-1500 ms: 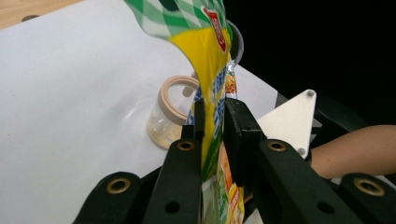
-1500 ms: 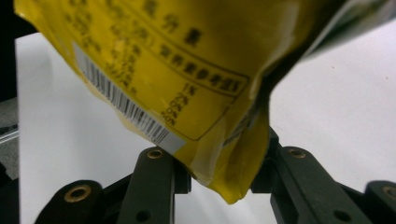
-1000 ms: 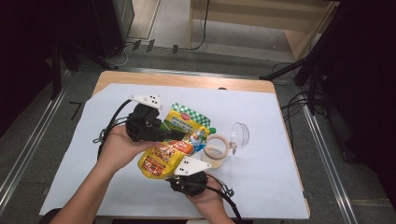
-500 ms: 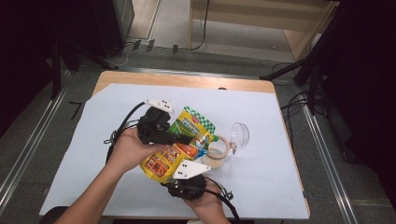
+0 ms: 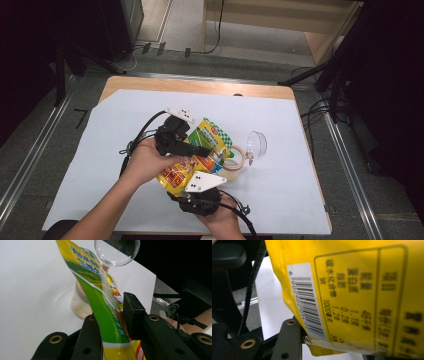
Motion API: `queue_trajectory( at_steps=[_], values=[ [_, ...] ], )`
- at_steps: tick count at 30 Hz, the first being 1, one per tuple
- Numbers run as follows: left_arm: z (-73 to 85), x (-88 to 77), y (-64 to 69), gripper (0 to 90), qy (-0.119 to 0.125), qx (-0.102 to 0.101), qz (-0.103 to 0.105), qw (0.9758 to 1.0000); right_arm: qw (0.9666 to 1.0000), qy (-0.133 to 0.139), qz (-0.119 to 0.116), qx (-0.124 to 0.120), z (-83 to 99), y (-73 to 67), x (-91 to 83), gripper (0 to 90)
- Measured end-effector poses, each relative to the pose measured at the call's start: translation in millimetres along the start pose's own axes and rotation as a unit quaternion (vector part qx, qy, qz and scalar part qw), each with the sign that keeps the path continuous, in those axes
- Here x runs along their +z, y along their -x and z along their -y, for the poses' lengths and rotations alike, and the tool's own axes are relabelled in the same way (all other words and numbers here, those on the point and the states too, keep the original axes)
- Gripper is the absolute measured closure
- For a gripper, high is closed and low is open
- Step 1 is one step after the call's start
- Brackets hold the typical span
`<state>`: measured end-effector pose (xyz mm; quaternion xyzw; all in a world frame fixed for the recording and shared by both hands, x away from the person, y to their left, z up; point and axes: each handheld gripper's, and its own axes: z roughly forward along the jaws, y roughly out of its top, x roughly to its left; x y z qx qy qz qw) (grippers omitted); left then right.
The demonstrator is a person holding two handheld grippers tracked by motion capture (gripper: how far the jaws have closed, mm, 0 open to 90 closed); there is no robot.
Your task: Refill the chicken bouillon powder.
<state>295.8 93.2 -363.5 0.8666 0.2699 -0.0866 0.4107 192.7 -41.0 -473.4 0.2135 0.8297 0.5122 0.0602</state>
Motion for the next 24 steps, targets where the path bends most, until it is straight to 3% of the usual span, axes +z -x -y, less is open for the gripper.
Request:
queue_trajectory(
  at_steps=[14,17,18,20,23,24],
  values=[
    [-3.7,7.2,-7.2,73.5,-0.009,-0.032,0.015,0.9994,0.9997,0.004,-0.011,0.019,-0.6,3.0,-0.5,65.4],
    [-5.3,9.0,-9.5,74.0,-0.012,-0.044,0.015,0.9989,0.9998,-0.002,-0.012,0.018,-1.8,3.3,1.0,59.1],
    [-6.0,9.5,-10.3,74.2,-0.015,-0.043,0.013,0.9989,0.9994,-0.006,-0.025,0.023,-2.6,4.2,1.7,55.1],
    [-8.2,10.2,-11.1,74.3,-0.021,-0.05,0.011,0.9985,0.9993,-0.005,-0.027,0.024,-2.8,4.4,1.8,55.3],
    [-12.2,9.9,-11.7,74.7,-0.026,-0.054,0.012,0.9981,0.9995,-0.005,-0.026,0.016,-4.2,4.5,1.0,56.1],
    [-13.9,9.6,-12.3,74.7,-0.03,-0.054,0.013,0.998,0.9998,-0.008,-0.016,0.002,-6.0,3.7,0.1,56.6]
  ],
)
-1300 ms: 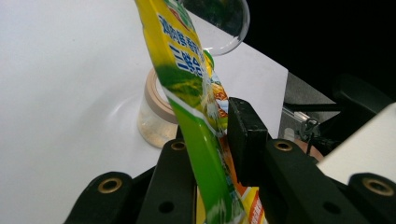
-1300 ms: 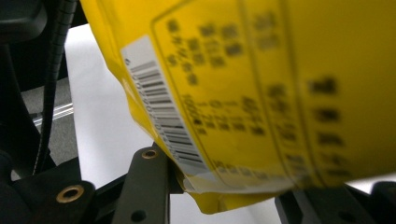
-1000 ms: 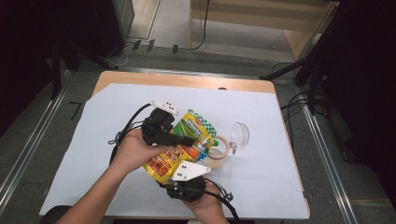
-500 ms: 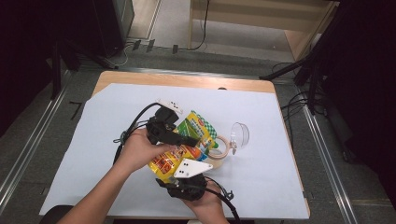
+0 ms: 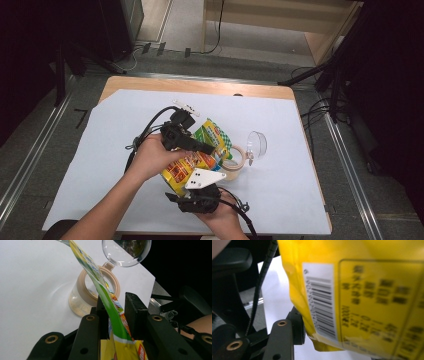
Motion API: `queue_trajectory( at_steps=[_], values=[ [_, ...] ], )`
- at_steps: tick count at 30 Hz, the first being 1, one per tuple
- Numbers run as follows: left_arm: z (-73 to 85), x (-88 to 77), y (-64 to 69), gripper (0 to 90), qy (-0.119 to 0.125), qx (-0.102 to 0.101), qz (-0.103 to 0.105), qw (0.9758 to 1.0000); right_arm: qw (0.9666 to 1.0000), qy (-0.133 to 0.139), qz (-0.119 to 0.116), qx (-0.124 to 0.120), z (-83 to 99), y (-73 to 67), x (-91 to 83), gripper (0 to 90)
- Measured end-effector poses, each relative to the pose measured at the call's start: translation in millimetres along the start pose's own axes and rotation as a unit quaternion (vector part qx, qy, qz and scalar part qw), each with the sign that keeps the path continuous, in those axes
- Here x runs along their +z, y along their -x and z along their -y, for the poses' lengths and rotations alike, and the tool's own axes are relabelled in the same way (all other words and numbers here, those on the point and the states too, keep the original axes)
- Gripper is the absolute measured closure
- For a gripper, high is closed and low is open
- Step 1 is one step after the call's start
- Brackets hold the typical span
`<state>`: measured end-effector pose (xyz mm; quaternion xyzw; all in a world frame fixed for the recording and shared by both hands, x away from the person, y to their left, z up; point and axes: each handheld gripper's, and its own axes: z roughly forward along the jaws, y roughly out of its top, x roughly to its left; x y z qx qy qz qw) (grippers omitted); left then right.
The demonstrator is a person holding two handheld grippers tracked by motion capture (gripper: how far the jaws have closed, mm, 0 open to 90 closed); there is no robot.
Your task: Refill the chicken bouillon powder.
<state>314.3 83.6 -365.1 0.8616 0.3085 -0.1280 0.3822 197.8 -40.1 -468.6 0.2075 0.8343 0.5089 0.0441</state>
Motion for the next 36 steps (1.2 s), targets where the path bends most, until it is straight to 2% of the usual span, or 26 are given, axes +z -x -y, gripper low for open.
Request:
queue_trajectory(
  at_steps=[3,6,9,12,20,22,25,28,30,34,36],
  values=[
    [-3.2,0.7,0.0,74.7,-0.005,-0.007,0.001,1.0,0.9999,0.0,0.007,-0.009,-0.9,-0.5,-1.1,59.0],
    [-5.6,1.5,-0.1,74.4,-0.01,-0.009,0.005,0.9999,0.9999,0.003,0.012,-0.008,-1.4,-0.5,-1.6,59.8],
    [-6.7,3.1,0.9,72.8,-0.008,-0.007,0.002,0.9999,0.9998,0.012,0.013,0.012,-1.0,1.5,-2.1,61.8],
    [-6.0,4.4,2.6,67.7,-0.01,-0.006,0.001,0.9999,0.9985,0.026,0.007,0.048,0.5,6.2,-4.4,63.1],
    [-2.7,4.2,7.8,67.0,-0.015,0.005,-0.01,0.9998,0.9981,0.034,0.019,0.048,2.2,6.9,-6.1,63.3],
    [-0.4,2.0,9.1,65.9,-0.009,0.004,-0.01,0.9999,0.9978,0.036,0.019,0.051,1.8,6.6,-6.9,63.3],
    [2.4,-2.0,9.4,67.5,-0.005,0.004,-0.013,0.9999,0.9981,0.036,0.02,0.047,1.6,6.6,-7.0,63.4],
    [3.3,-3.9,9.3,75.3,-0.008,0.008,-0.02,0.9997,0.9985,0.03,0.022,0.039,0.7,4.9,-5.9,62.4],
    [2.7,-4.8,9.2,79.0,-0.013,0.009,-0.028,0.9995,0.9993,0.022,0.018,0.024,-0.1,2.9,-4.2,60.9],
    [0.3,-5.7,8.8,82.3,-0.02,0.002,-0.025,0.9995,0.9998,0.013,0.014,-0.011,-1.6,-3.8,-2.1,58.5],
    [-0.5,-5.1,9.1,82.3,-0.02,-0.004,-0.027,0.9994,0.9997,0.008,0.014,-0.021,-2.0,-6.0,-0.8,57.7]
  ],
)
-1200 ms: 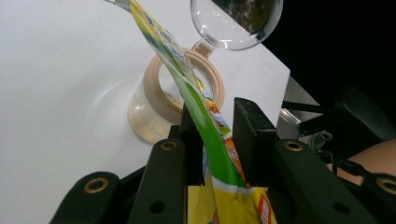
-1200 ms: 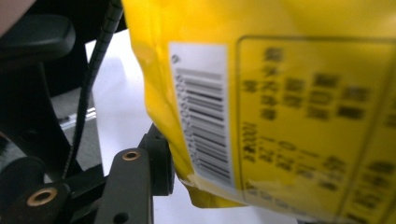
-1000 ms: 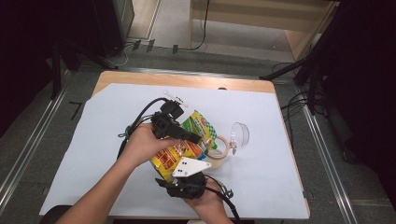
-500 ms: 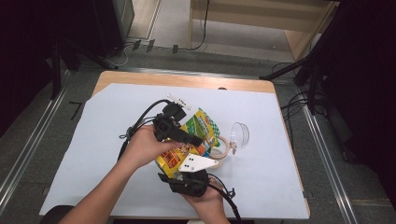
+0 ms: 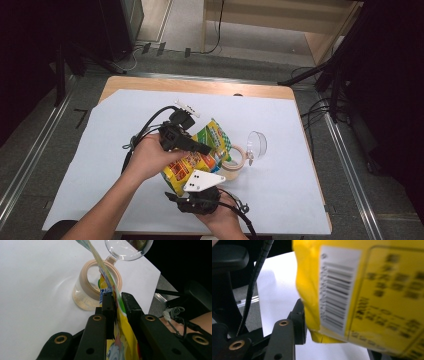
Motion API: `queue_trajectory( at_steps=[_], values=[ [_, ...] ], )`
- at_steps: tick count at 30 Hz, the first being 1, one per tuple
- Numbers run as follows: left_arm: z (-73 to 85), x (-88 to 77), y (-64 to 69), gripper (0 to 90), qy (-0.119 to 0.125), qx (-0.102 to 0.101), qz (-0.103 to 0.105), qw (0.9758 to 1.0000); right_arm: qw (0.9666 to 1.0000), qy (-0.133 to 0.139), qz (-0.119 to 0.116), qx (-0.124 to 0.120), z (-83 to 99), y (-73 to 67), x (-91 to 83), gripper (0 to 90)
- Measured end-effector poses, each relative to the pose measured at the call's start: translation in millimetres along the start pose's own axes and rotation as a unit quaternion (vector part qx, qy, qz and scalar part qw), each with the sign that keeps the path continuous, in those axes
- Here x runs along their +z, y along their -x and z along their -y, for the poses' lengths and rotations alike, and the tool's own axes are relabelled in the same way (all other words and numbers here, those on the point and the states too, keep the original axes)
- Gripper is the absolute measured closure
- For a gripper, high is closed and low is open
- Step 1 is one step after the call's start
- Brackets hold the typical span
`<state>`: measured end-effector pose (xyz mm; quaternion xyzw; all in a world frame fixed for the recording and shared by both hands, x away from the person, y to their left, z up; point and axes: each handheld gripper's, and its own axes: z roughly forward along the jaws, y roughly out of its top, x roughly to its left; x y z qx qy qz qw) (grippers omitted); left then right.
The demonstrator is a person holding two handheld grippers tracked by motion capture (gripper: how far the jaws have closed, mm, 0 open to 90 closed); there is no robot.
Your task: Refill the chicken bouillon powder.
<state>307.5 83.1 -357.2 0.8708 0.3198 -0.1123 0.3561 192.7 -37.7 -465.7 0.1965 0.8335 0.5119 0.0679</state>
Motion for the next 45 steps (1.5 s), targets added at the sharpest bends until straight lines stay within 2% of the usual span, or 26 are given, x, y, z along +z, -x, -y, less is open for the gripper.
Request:
queue_trajectory(
  at_steps=[3,7,12,13,19,23,25,26,28,32,36,38,40,43,45],
  values=[
    [-1.1,0.5,-0.9,81.8,0.003,-0.004,0.005,1.0,0.9999,-0.002,0.009,-0.009,-0.1,0.3,0.4,60.6],
    [-3.6,1.6,-1.8,79.2,0.009,-0.011,0.018,0.9997,0.9998,-0.002,0.018,-0.006,-1.2,0.1,0.2,62.1],
    [-5.0,1.2,1.2,71.8,0.014,-0.009,0.026,0.9995,0.9997,0.01,0.019,0.015,-0.8,1.9,-1.1,62.8],
    [-4.7,-0.1,3.4,69.3,0.014,-0.002,0.022,0.9996,0.9996,0.015,0.018,0.019,-1.3,2.3,-1.7,62.8],
    [-2.9,-2.3,8.0,64.9,0.014,0.0,0.018,0.9997,0.9991,0.022,0.012,0.033,-2.9,2.6,-4.3,62.9],
    [-1.6,-4.4,10.1,63.2,0.014,0.003,0.009,0.9998,0.999,0.021,0.017,0.035,-3.2,3.5,-4.7,62.8],
    [-1.4,-4.5,9.9,63.8,0.015,-0.001,0.008,0.9999,0.9988,0.021,0.016,0.041,-3.3,4.3,-4.8,62.9],
    [-1.6,-4.7,9.6,66.9,0.013,-0.003,0.007,0.9999,0.9988,0.022,0.015,0.041,-3.5,4.1,-4.9,62.9],
    [-2.6,-5.1,8.2,72.6,0.009,-0.006,0.007,0.9999,0.999,0.02,0.017,0.036,-4.0,2.9,-4.8,62.7],
    [-6.5,-5.9,4.4,76.9,0.001,-0.012,0.008,0.9999,0.9993,0.021,0.011,0.029,-5.5,2.4,-5.7,61.8],
    [-11.6,-5.5,-0.6,77.7,-0.005,-0.022,0.019,0.9996,0.9996,0.019,0.006,0.022,-7.8,1.4,-7.3,59.1],
    [-15.6,-5.4,-3.7,77.9,-0.008,-0.028,0.024,0.9993,0.9997,0.019,0.014,0.005,-9.2,0.2,-8.2,56.8],
    [-18.3,-5.0,-3.2,78.2,-0.009,-0.028,0.025,0.9993,0.9996,0.019,0.021,-0.004,-10.8,-1.0,-9.3,59.8],
    [-18.9,-3.8,-3.6,77.9,-0.005,-0.025,0.029,0.9992,0.9994,0.016,0.029,-0.001,-11.6,0.6,-10.1,61.5],
    [-18.8,-3.0,-5.3,77.6,-0.002,-0.03,0.035,0.9989,0.9994,0.017,0.031,0.001,-11.0,0.6,-9.8,61.6]
  ],
)
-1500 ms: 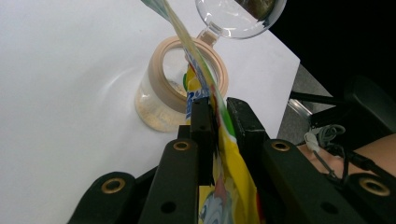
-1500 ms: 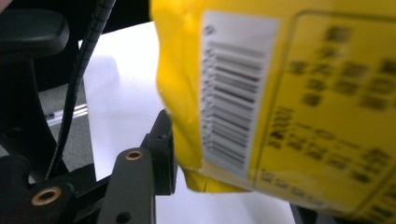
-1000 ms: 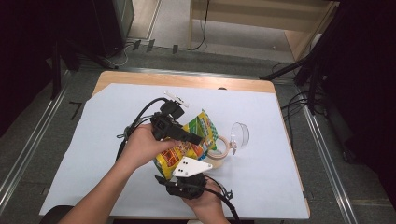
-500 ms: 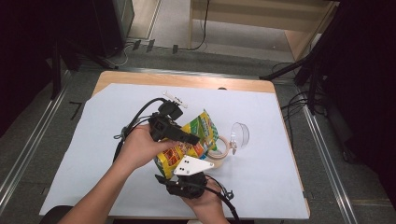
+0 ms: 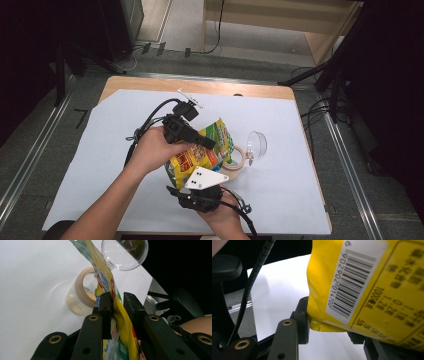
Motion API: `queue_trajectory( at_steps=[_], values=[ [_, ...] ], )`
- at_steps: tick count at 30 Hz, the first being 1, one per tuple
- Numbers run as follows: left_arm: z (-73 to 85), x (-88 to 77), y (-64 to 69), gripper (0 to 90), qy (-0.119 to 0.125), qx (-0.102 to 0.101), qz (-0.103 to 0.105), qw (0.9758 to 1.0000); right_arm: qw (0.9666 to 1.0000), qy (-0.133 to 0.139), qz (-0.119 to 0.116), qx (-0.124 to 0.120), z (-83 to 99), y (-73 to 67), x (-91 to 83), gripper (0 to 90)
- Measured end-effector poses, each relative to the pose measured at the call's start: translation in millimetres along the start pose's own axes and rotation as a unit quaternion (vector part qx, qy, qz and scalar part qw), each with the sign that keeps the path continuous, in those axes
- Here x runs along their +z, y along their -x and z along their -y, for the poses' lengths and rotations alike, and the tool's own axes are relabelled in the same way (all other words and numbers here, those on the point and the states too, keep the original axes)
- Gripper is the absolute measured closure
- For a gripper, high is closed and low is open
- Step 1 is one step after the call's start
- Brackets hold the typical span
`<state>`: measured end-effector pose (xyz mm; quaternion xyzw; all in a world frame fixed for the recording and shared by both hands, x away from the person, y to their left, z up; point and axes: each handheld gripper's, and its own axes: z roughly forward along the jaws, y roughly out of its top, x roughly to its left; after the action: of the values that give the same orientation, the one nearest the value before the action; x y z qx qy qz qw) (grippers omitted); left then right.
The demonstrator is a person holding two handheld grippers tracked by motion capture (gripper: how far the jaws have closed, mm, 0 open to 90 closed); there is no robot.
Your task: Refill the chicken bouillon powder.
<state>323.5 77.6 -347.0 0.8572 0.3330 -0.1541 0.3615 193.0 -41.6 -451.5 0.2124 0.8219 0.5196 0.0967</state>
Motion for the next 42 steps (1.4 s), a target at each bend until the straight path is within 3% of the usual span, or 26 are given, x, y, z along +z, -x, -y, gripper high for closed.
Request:
queue_trajectory(
  at_steps=[14,28,32,42],
  values=[
    [4.5,-8.3,12.9,70.0,0.01,0.017,-0.012,0.9997,0.9999,0.006,0.002,0.013,-2.3,-3.3,-0.6,62.1],
    [6.2,-17.9,17.3,67.8,0.021,0.016,-0.015,0.9995,0.9995,0.009,-0.008,0.029,-5.6,-0.8,-2.1,62.5],
    [4.3,-17.5,16.8,72.7,0.018,0.013,-0.023,0.9995,0.9991,0.008,-0.012,0.04,-6.7,2.3,-2.6,62.5],
    [0.8,-17.4,14.3,81.9,0.011,0.015,-0.027,0.9995,0.9992,0.003,-0.013,0.038,-9.3,3.8,-2.5,63.1]
  ],
)
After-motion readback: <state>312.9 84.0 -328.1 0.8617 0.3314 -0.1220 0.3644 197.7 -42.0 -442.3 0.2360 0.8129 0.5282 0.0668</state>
